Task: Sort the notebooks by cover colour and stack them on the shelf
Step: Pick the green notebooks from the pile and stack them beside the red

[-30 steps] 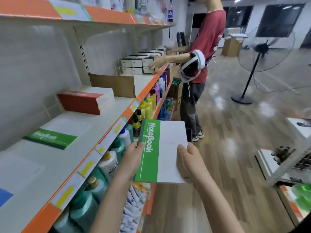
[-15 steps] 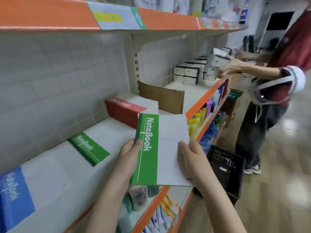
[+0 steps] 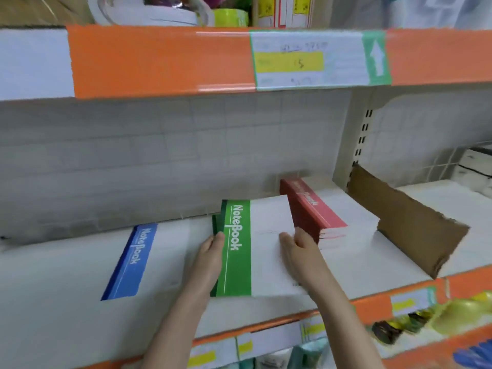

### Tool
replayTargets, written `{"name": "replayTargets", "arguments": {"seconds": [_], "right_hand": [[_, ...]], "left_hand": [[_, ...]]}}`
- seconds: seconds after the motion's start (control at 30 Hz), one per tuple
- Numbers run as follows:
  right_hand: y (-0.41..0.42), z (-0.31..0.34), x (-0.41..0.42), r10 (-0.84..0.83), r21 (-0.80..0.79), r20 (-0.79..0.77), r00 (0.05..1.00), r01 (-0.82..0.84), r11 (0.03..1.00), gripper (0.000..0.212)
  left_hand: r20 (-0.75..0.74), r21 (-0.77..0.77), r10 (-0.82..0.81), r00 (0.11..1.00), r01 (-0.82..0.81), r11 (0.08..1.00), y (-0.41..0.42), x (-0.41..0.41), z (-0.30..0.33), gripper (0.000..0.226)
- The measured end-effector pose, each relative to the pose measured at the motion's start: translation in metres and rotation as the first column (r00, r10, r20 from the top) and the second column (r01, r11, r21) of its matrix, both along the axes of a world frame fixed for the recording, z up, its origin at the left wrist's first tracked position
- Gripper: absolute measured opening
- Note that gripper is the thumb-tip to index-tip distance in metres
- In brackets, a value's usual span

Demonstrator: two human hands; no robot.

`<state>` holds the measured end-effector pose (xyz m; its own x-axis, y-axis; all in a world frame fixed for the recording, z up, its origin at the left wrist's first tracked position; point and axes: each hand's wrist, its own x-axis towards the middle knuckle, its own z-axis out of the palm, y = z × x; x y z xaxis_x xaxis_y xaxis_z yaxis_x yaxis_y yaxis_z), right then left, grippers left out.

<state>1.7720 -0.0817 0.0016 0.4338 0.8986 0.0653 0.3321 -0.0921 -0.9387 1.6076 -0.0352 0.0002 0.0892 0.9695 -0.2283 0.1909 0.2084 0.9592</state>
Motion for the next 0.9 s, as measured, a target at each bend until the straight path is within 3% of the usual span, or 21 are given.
{"name": "replayTargets", "arguments": {"seconds": [0.17, 0.43, 0.73, 0.9], "right_hand": [[0.039, -0.016, 0.017, 0.043, -0.081, 0.179, 0.983, -0.029, 0.996, 0.023], [0.079, -0.034, 0.018, 0.154, -0.194, 0.487, 0.86, -0.065, 0.979, 0.028], [0.085, -0.044, 0.014, 0.208, -0.23, 0.574, 0.792, -0.089, 0.969, 0.032], [0.087, -0.044, 0.015, 0.225, -0.201, 0.566, 0.793, -0.132, 0.971, 0.032]], "left_hand": [[-0.253, 0.149, 0.044, 0.967, -0.006, 0.989, 0.017, 0.003, -0.016, 0.023], [-0.44, 0.217, 0.13, 0.889, -0.035, 0.976, 0.038, 0.017, -0.022, 0.024], [-0.597, 0.25, 0.211, 0.774, -0.07, 0.966, 0.044, 0.028, -0.032, 0.02], [-0.591, 0.321, 0.276, 0.757, -0.093, 0.943, 0.045, 0.029, -0.039, 0.019]]}}
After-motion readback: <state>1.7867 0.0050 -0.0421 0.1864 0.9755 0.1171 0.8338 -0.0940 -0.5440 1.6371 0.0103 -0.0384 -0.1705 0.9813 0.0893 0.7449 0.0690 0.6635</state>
